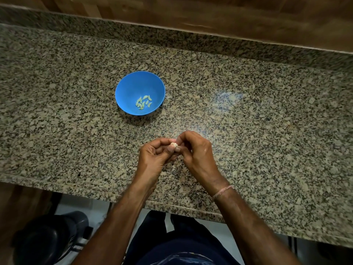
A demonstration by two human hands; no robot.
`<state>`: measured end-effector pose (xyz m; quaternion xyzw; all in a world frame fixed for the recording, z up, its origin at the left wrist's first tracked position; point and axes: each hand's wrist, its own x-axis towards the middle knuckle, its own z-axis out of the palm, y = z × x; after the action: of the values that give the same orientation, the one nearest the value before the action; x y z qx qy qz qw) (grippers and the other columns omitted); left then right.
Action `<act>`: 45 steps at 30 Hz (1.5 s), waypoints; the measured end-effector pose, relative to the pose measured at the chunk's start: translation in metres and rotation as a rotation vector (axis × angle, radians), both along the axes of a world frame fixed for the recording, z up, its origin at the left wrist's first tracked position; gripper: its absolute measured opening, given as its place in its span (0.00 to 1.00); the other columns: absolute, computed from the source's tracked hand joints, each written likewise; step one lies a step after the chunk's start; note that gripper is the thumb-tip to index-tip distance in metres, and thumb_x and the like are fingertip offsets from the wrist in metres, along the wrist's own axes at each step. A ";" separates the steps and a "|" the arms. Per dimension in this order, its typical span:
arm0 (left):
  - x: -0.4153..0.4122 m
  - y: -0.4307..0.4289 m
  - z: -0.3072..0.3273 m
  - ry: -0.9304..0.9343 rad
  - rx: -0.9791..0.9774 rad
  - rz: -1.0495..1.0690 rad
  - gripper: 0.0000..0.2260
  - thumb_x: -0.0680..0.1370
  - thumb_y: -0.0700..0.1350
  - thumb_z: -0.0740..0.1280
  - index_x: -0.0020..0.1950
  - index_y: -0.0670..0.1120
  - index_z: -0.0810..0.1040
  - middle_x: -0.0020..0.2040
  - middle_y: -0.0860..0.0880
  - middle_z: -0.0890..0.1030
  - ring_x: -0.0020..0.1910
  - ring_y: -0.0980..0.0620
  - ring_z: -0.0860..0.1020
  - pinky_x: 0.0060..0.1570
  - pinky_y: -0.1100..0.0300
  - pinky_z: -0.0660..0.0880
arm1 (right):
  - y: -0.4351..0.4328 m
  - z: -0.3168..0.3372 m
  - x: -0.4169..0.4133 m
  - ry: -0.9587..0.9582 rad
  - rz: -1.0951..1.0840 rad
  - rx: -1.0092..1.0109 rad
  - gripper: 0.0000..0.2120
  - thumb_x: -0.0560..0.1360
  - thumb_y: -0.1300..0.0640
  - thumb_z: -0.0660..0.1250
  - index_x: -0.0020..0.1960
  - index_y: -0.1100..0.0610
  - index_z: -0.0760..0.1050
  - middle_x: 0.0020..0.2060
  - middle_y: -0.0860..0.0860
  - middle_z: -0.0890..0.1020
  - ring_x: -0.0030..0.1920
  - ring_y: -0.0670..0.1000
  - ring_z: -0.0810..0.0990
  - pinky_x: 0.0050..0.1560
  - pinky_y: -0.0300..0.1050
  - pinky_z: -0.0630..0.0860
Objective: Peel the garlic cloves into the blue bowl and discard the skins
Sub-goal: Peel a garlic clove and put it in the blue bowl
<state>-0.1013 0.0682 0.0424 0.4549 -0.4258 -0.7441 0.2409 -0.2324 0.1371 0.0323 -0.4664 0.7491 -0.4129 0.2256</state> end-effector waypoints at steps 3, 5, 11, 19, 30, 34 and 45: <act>0.001 0.002 -0.003 -0.024 -0.005 0.002 0.08 0.80 0.35 0.71 0.58 0.39 0.83 0.49 0.40 0.88 0.50 0.47 0.87 0.49 0.59 0.84 | 0.000 -0.005 0.006 0.040 0.011 0.043 0.06 0.80 0.66 0.68 0.47 0.57 0.74 0.42 0.49 0.77 0.42 0.49 0.76 0.38 0.41 0.76; 0.001 0.003 -0.007 -0.039 -0.001 0.011 0.08 0.79 0.35 0.71 0.58 0.38 0.82 0.50 0.40 0.87 0.51 0.45 0.87 0.50 0.58 0.84 | 0.001 -0.006 0.011 0.055 0.009 0.064 0.07 0.80 0.68 0.65 0.47 0.57 0.72 0.41 0.49 0.75 0.41 0.48 0.73 0.38 0.35 0.69; 0.002 0.003 -0.018 -0.102 0.065 0.036 0.09 0.79 0.35 0.71 0.59 0.38 0.83 0.51 0.41 0.88 0.51 0.46 0.87 0.46 0.61 0.83 | 0.000 -0.014 0.019 0.046 0.067 0.130 0.06 0.80 0.66 0.61 0.49 0.56 0.69 0.43 0.49 0.73 0.42 0.48 0.71 0.38 0.37 0.67; 0.009 0.002 -0.032 -0.126 0.128 0.020 0.08 0.78 0.34 0.71 0.57 0.37 0.82 0.48 0.39 0.87 0.45 0.48 0.87 0.41 0.62 0.83 | 0.005 -0.023 0.017 -0.042 0.041 0.137 0.05 0.80 0.66 0.66 0.49 0.57 0.74 0.43 0.50 0.78 0.42 0.48 0.77 0.39 0.43 0.78; 0.005 0.006 -0.044 -0.147 0.164 0.116 0.08 0.80 0.36 0.70 0.58 0.38 0.82 0.50 0.40 0.87 0.48 0.46 0.87 0.43 0.61 0.83 | 0.002 -0.028 0.029 -0.059 -0.038 0.163 0.03 0.82 0.58 0.60 0.51 0.56 0.72 0.44 0.50 0.77 0.42 0.49 0.76 0.40 0.40 0.76; 0.004 0.005 -0.045 -0.091 0.205 0.184 0.09 0.80 0.39 0.71 0.58 0.38 0.82 0.52 0.37 0.86 0.47 0.45 0.86 0.42 0.61 0.83 | 0.001 -0.033 0.030 -0.018 -0.122 0.087 0.04 0.81 0.64 0.66 0.50 0.56 0.76 0.44 0.47 0.77 0.45 0.47 0.76 0.42 0.36 0.73; -0.011 -0.039 -0.037 -0.823 -0.810 -0.160 0.08 0.78 0.45 0.75 0.54 0.46 0.80 0.46 0.51 0.82 0.43 0.54 0.80 0.44 0.56 0.81 | 0.026 -0.037 0.007 -0.332 -0.223 0.194 0.05 0.79 0.57 0.73 0.54 0.53 0.84 0.39 0.44 0.83 0.38 0.36 0.80 0.39 0.32 0.78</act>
<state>-0.1122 0.0290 0.0053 0.5447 -0.7680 -0.3000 0.1534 -0.2254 0.1633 -0.0050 -0.2822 0.7847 -0.4326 0.3427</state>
